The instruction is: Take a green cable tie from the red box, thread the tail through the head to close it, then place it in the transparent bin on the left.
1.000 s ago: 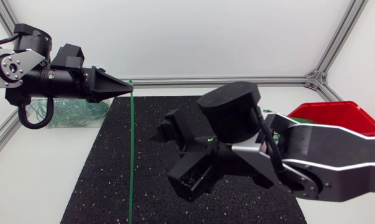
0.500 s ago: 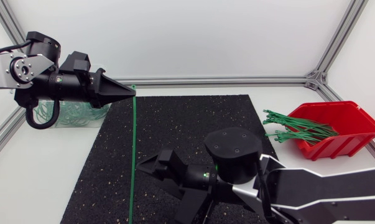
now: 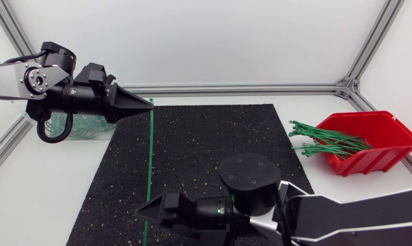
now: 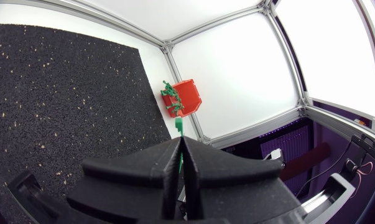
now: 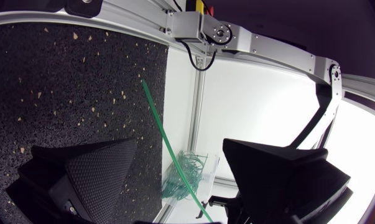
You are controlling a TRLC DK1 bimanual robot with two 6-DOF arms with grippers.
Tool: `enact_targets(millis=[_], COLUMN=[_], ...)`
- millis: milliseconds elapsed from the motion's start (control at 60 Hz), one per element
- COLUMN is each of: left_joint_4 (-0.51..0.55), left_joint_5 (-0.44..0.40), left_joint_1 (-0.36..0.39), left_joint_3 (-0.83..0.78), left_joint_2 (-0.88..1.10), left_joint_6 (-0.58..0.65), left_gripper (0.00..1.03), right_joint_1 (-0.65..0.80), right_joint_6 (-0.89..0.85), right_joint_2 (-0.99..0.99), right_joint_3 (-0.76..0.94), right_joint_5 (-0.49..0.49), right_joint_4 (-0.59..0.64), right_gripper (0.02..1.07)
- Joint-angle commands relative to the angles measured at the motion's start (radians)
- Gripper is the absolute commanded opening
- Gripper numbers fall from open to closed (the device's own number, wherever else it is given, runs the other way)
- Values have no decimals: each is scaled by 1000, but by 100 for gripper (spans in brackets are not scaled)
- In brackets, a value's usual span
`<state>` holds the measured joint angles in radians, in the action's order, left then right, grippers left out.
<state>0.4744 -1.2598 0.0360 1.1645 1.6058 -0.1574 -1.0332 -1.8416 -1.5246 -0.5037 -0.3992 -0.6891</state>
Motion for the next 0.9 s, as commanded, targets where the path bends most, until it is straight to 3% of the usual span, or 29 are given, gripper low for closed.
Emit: enact_targets(millis=[0, 167, 317, 450, 550, 883], left_joint_4=[7, 23, 23, 24, 26, 27], left_joint_5=[-18, -18, -18, -18, -18, -18], left_joint_1=[7, 13, 18, 22, 28, 42], left_joint_3=[24, 20, 11, 8, 4, -11], left_joint_2=[9, 9, 8, 8, 5, 2], left_joint_6=[5, 21, 25, 25, 25, 25], left_gripper=[4, 4, 4, 4, 4, 4], right_joint_1=[-7, -7, -8, -14, -22, -47], right_joint_6=[-53, -108, -111, -128, -128, -130], right_joint_2=[-17, -46, -48, -51, -59, -74], right_joint_3=[24, 27, 25, 30, 22, 17], right_joint_5=[-26, -40, -40, -27, -13, 13], right_joint_4=[-16, -20, -18, -16, -18, -41], right_gripper=[98, 79, 76, 47, 39, 37])
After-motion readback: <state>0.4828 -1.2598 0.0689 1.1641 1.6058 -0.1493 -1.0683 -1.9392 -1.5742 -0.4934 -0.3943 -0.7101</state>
